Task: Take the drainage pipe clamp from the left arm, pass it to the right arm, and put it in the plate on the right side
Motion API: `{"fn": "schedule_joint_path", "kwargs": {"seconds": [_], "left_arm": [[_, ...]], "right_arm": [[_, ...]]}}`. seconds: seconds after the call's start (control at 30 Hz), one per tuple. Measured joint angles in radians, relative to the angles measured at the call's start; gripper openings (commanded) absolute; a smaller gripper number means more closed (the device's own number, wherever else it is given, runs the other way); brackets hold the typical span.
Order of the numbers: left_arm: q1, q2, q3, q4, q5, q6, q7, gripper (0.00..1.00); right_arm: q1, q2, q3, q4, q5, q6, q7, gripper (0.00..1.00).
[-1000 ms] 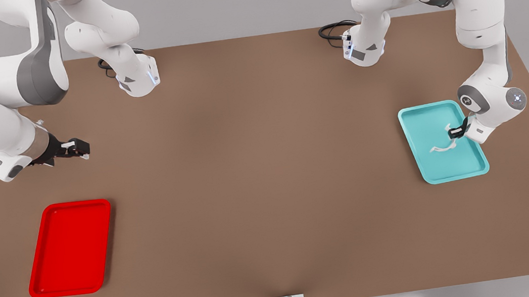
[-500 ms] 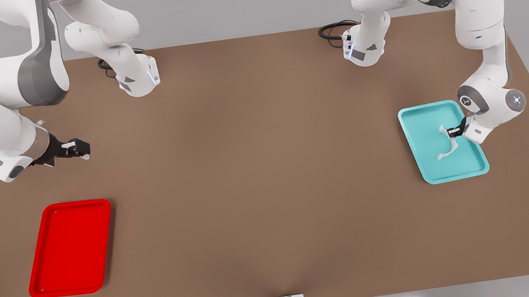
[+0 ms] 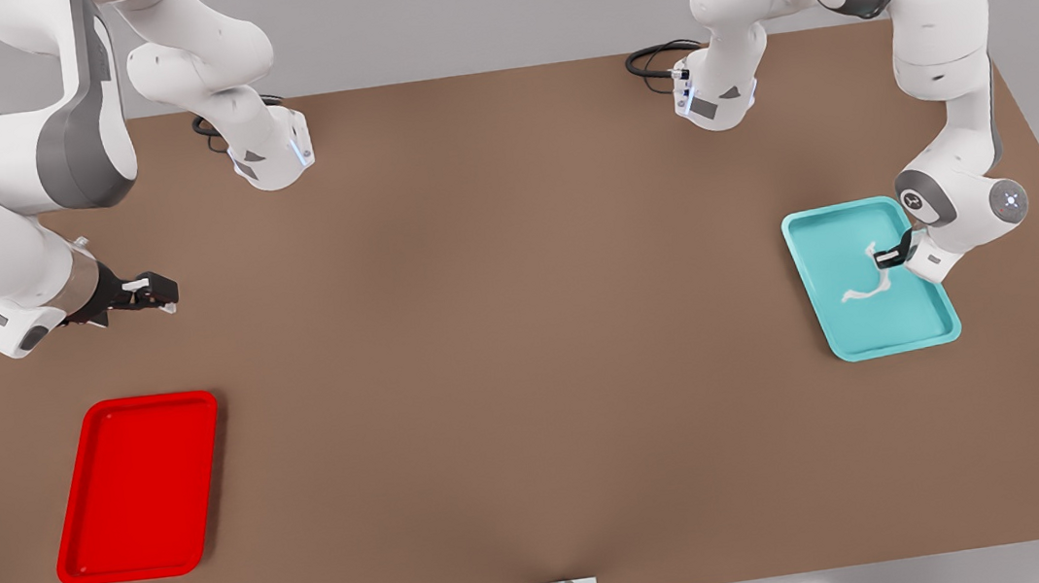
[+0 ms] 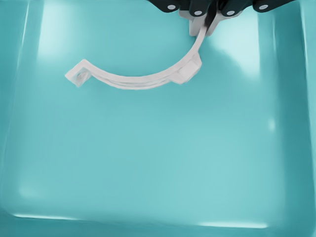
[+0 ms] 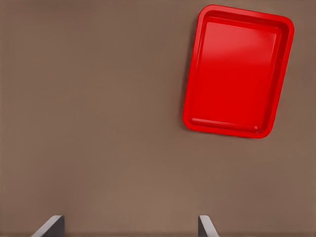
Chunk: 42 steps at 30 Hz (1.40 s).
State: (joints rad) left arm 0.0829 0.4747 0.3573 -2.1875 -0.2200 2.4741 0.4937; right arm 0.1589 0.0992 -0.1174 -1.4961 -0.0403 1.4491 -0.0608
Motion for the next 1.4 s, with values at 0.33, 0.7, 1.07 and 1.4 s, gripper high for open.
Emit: {"fn": "schedule_joint_path", "kwargs": {"seconds": [0.33, 0.7, 1.07, 1.4], "left_arm": [[-0.044, -0.096, 0.0, 0.008, 0.005, -0.033, -0.017, 0.21], [-0.562, -0.184, -0.019, 0.174, 0.007, -0.096, -0.202, 0.21], [-0.887, 0.123, -0.082, 0.717, -0.002, -0.326, -0.671, 0.21], [-0.9, 0.209, -0.226, 0.865, -0.006, -0.368, -0.98, 0.21]], "right_arm": [[0.001, 0.001, 0.0, 0.0, 0.0, 0.0, 0.0, 1.0], [0.001, 0.002, 0.001, 0.0, 0.0, -0.001, 0.0, 1.0], [0.213, 0.287, 0.003, 0.086, 0.235, 0.165, -0.055, 1.0], [0.255, 0.464, 0.078, 0.084, 0.477, 0.445, -0.325, 1.0]]}}
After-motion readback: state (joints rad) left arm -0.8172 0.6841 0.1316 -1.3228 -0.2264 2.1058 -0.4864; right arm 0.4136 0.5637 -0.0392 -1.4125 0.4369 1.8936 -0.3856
